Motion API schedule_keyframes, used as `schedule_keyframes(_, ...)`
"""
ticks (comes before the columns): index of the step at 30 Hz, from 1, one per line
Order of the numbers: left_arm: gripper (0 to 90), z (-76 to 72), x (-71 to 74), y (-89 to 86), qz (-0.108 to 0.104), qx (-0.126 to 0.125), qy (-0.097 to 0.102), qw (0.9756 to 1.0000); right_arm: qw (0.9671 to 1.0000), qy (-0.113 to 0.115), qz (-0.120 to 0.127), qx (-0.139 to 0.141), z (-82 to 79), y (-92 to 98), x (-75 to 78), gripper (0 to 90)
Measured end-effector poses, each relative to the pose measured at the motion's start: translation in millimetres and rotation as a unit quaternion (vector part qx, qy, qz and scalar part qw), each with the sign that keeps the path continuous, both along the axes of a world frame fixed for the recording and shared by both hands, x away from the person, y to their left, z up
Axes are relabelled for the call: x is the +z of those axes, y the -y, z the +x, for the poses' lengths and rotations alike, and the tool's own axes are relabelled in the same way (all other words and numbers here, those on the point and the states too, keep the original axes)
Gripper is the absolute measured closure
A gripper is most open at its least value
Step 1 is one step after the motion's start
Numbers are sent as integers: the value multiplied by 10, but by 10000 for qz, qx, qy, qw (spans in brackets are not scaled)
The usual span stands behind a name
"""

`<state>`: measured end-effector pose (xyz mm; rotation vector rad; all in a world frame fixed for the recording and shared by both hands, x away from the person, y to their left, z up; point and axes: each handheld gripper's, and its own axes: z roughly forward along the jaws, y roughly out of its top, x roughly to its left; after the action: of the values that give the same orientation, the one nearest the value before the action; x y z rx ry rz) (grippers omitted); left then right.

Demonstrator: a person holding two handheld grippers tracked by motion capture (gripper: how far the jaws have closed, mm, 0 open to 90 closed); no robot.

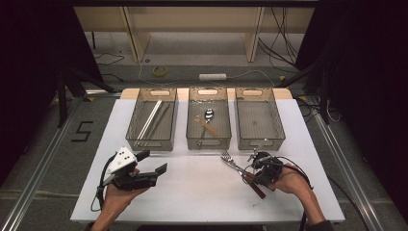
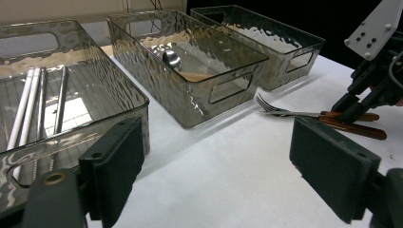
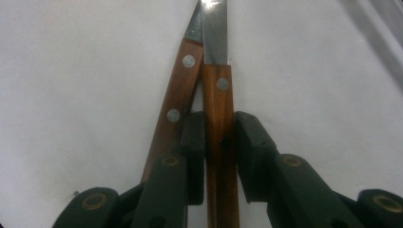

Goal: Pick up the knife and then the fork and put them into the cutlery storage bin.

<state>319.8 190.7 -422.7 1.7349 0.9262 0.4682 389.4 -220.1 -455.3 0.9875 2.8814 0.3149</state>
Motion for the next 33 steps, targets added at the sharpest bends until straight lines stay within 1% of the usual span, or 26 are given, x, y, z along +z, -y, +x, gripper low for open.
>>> schedule_keyframes(2, 185, -1, 0, 2, 0, 0, -3, 10000, 10000, -28, -7, 5, 3, -4, 1, 757)
schedule_keyframes(6, 185, 0, 0, 2, 6, -1, 0, 10000, 9999, -23, -46, 100, 4, -14, 5, 766)
schedule_keyframes(12, 186, 1, 2, -4, 2, 1, 6, 10000, 9998, -46, 41, 173, 7, 11, 14, 769)
schedule_keyframes(18, 186, -1, 4, -4, 0, 3, 5, 10000, 9994, -87, 269, 204, -10, 40, 64, 770)
schedule_keyframes(20, 186, -1, 3, -4, 5, 4, 5, 10000, 9993, -68, 299, 205, -18, 39, 80, 770)
schedule_keyframes(21, 186, -2, 4, -4, 5, 3, 7, 10000, 9993, -53, 301, 213, -21, 46, 98, 770)
schedule_keyframes(23, 186, 0, 3, -5, 7, 4, 5, 10000, 9990, -16, 396, 209, -24, 65, 132, 770)
schedule_keyframes(27, 186, 0, 3, -4, -9, 16, 9, 10000, 9986, 65, 501, 137, -35, 98, 204, 770)
schedule_keyframes(28, 186, 0, 3, -4, -10, 17, 9, 10000, 9982, 100, 576, 139, -34, 113, 225, 770)
schedule_keyframes(33, 186, -1, 3, -5, -10, 27, 14, 10000, 9967, 190, 788, 69, -37, 161, 316, 769)
